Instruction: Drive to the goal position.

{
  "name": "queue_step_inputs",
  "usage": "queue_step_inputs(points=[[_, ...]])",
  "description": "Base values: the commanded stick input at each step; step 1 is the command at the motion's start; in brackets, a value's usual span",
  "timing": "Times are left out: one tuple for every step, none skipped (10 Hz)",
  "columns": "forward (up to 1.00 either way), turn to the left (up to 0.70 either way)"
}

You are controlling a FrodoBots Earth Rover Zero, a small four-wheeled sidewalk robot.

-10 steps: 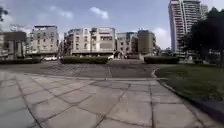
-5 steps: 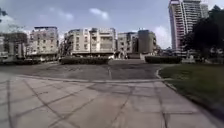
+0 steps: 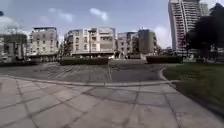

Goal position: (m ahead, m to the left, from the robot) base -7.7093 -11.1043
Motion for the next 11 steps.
queue_step_inputs(points=[[0.7,-0.35],[0.7,-0.3],[0.7,-0.25],[0.7,-0.2],[0.7,-0.15],[0.7,-0.09],[0.7,-0.04],[0.7,0.0],[0.7,0.0],[0.7,0.0],[0.7,0.0]])
